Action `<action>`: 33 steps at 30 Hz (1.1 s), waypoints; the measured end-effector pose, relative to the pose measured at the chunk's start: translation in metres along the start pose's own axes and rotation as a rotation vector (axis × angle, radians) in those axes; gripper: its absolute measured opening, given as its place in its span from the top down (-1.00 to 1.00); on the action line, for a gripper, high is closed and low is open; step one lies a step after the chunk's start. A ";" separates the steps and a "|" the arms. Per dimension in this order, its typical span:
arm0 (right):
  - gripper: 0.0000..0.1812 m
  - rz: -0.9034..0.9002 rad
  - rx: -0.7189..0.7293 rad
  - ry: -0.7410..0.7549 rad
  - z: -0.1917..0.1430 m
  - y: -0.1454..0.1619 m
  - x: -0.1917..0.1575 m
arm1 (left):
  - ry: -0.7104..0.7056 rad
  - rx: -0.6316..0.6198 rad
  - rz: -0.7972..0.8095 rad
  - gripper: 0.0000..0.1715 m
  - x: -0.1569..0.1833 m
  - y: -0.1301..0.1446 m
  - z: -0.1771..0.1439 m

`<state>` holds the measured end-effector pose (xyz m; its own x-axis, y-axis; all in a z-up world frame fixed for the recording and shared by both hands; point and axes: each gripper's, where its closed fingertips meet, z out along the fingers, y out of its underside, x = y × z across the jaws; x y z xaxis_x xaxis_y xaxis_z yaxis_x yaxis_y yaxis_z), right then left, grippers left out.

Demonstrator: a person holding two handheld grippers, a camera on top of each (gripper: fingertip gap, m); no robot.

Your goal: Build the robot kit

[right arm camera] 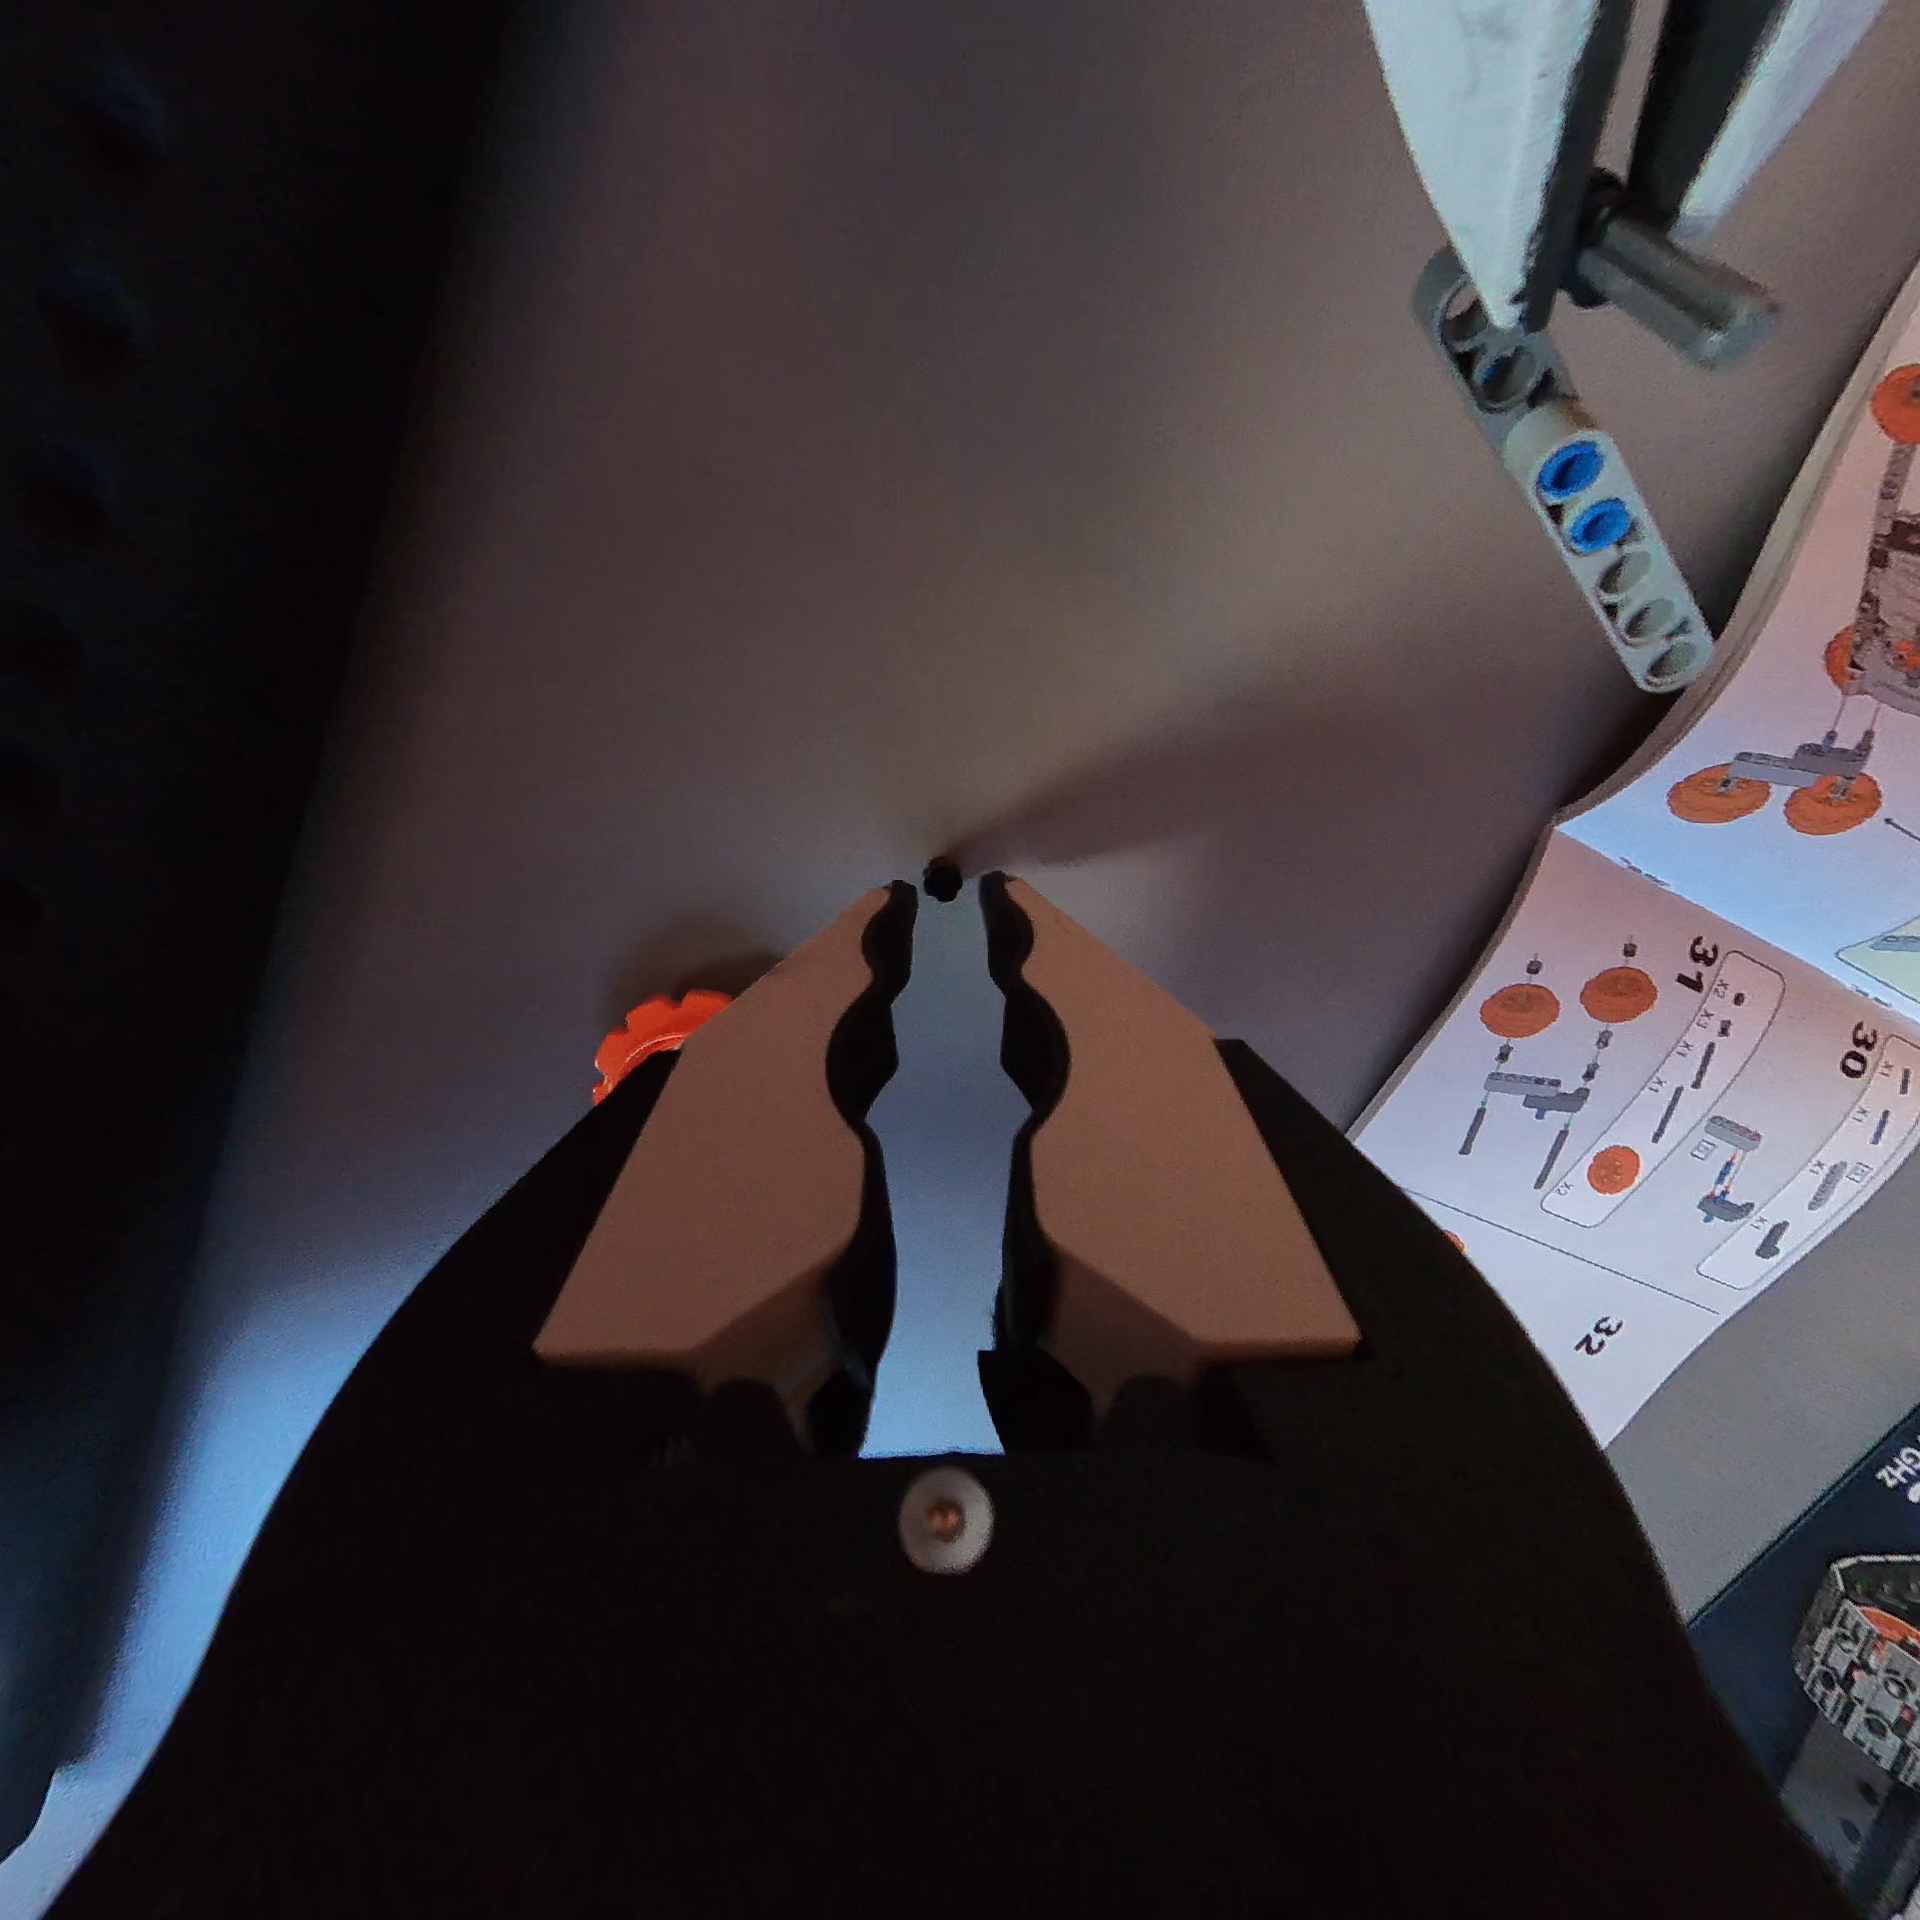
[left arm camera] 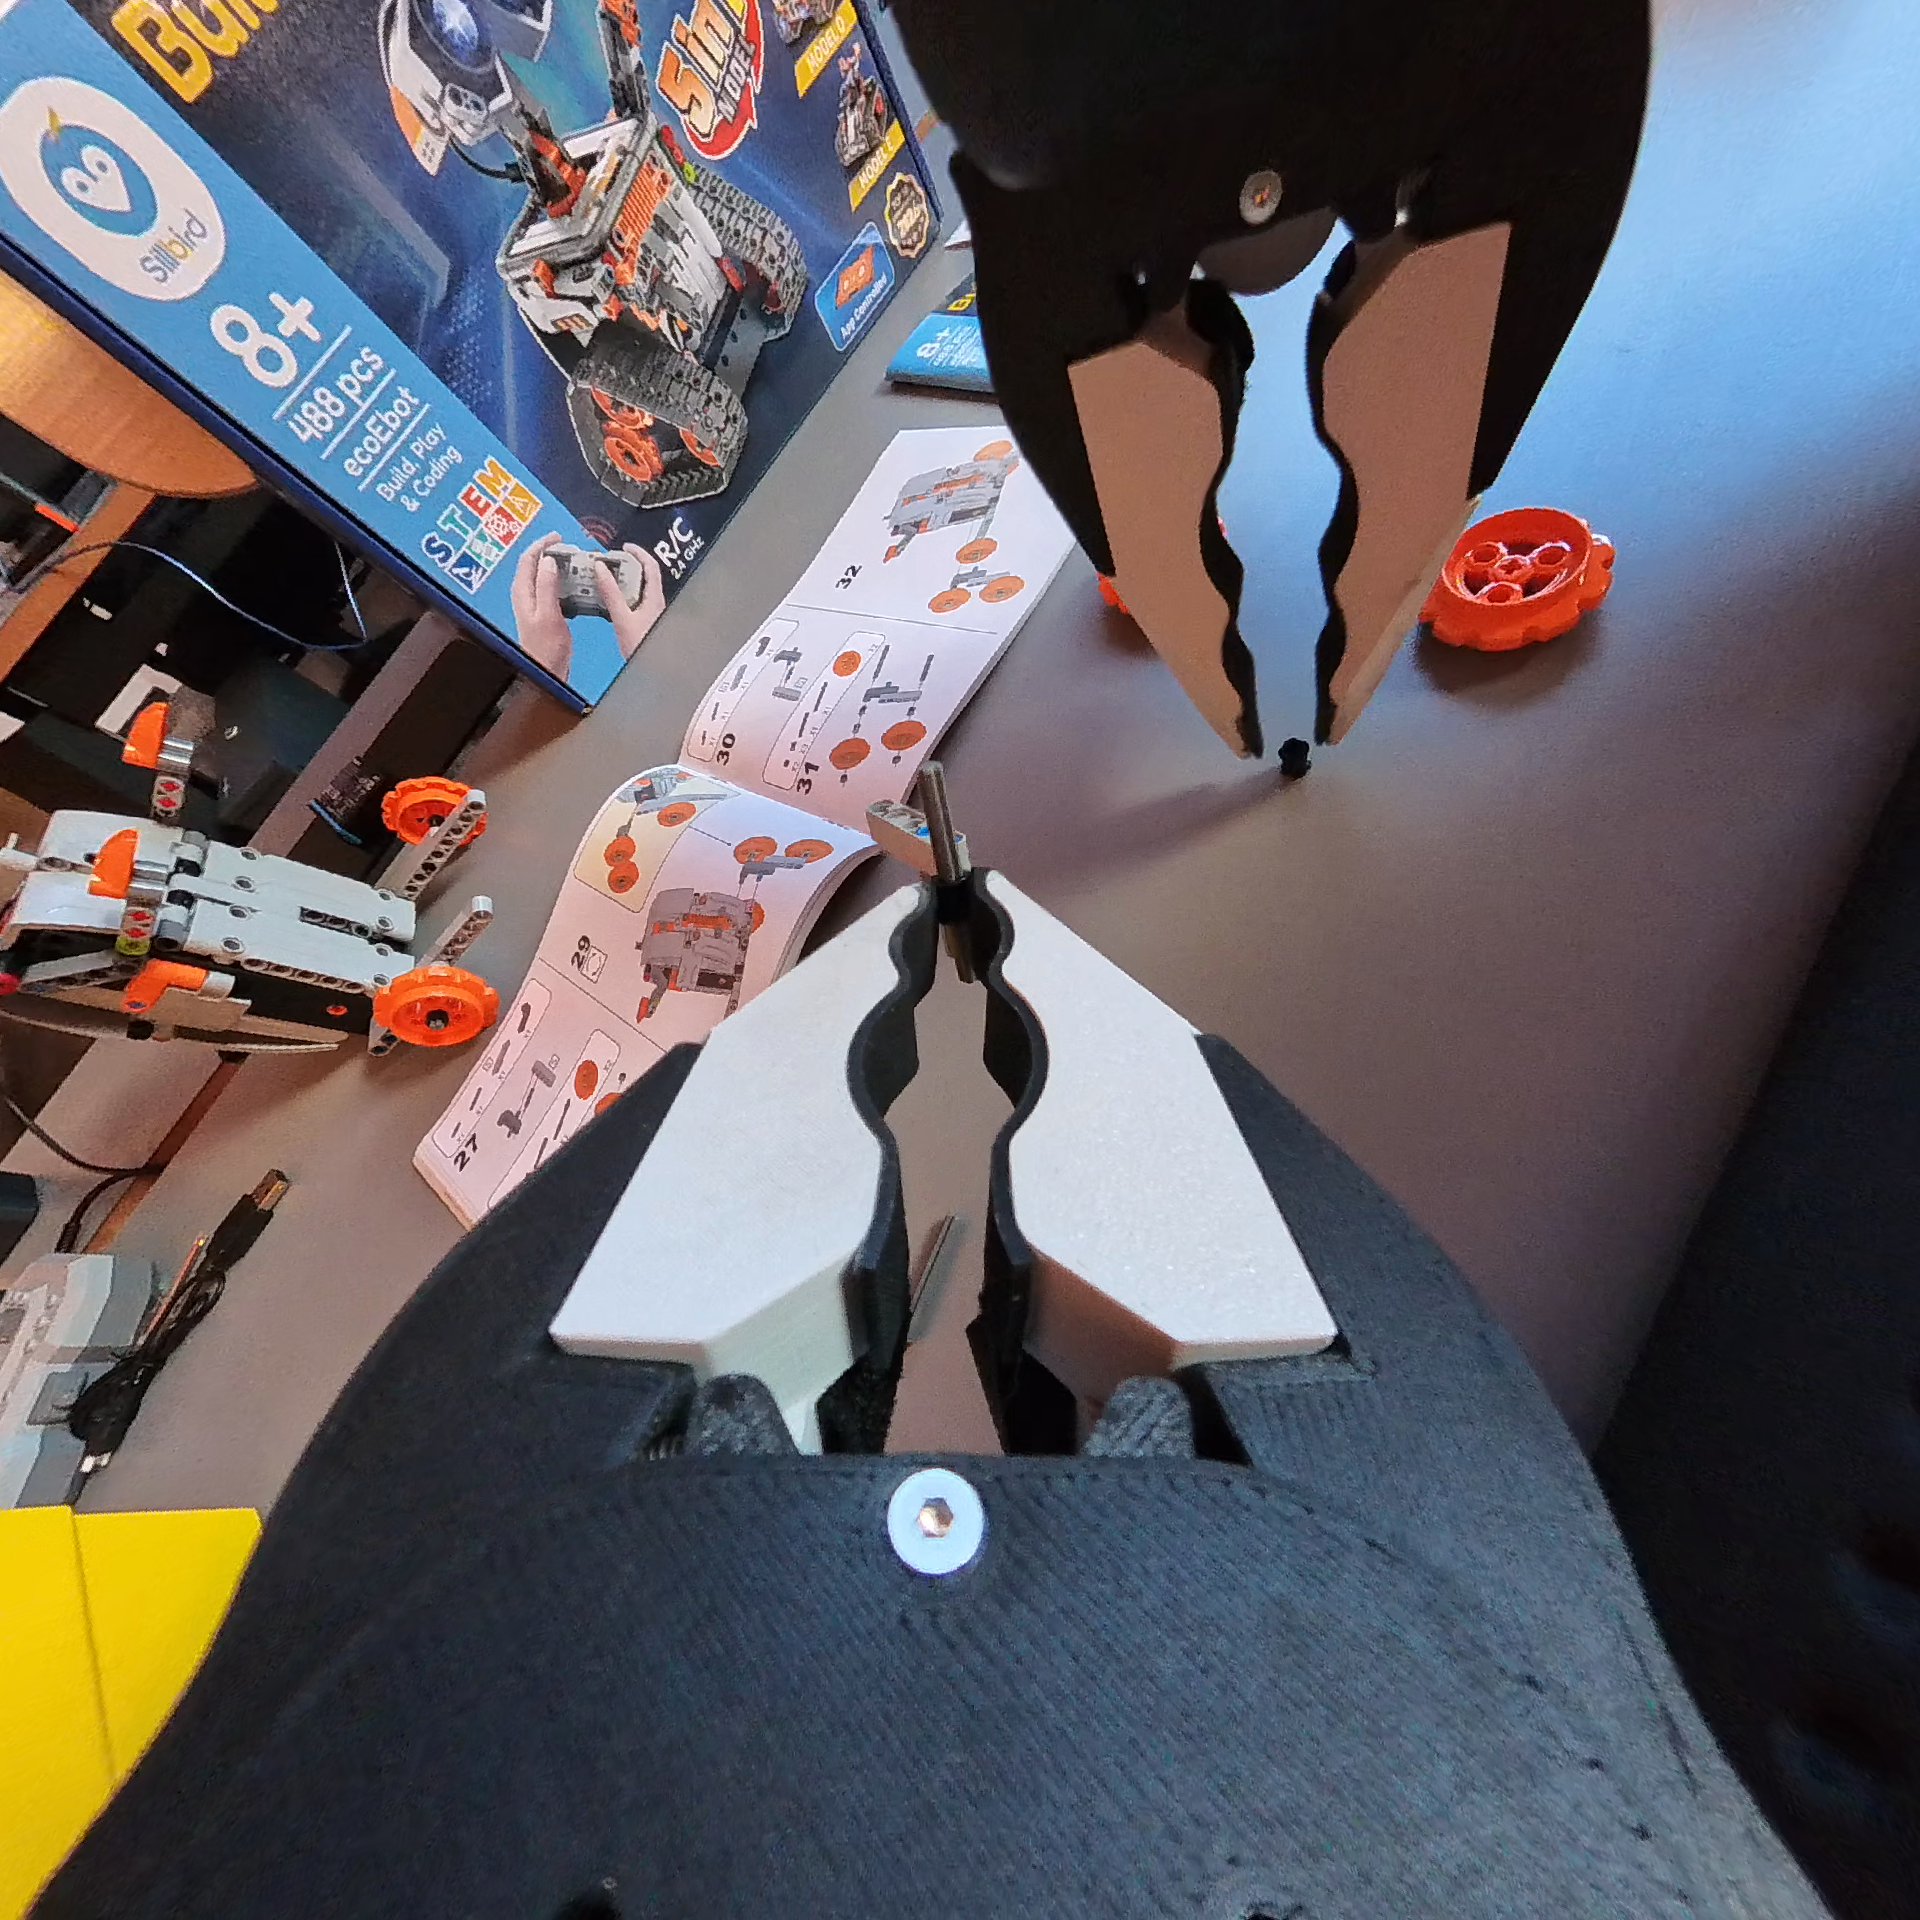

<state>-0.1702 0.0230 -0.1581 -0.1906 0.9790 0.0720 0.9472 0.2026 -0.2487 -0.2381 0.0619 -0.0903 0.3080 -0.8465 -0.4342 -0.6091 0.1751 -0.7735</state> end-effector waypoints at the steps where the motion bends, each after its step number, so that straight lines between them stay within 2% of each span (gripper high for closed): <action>1: 0.88 -0.012 -0.004 -0.004 0.000 0.000 -0.001 | 0.001 0.001 -0.001 0.97 0.000 0.000 0.000; 9: 0.86 -0.124 -0.031 0.016 0.003 -0.002 -0.001 | 0.006 0.004 -0.009 0.97 0.000 0.000 -0.001; 17: 0.92 -0.135 -0.080 -0.005 0.005 0.001 -0.002 | 0.009 0.006 -0.010 0.97 0.000 0.000 -0.001; 23: 0.94 -0.105 -0.045 -0.006 0.002 0.000 -0.002 | 0.008 0.005 -0.014 0.97 -0.001 0.000 -0.001; 25: 0.94 -0.089 0.030 0.026 -0.004 -0.006 0.001 | 0.008 0.009 -0.015 0.97 -0.001 0.000 -0.002; 27: 0.94 -0.043 0.182 0.079 -0.016 -0.017 0.007 | 0.007 0.021 -0.016 0.97 -0.001 -0.002 -0.003; 29: 0.94 0.055 0.392 0.126 -0.036 -0.028 0.016 | 0.010 0.051 -0.024 0.97 -0.001 -0.007 -0.006; 33: 0.94 0.230 0.817 0.048 -0.087 -0.042 0.026 | 0.034 0.141 -0.061 0.97 0.000 -0.022 -0.013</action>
<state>-0.1924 0.0385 -0.0614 0.0123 0.9995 -0.0298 0.4738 -0.0321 -0.8801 -0.2344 0.0517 -0.0676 0.3152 -0.8739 -0.3702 -0.4808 0.1893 -0.8561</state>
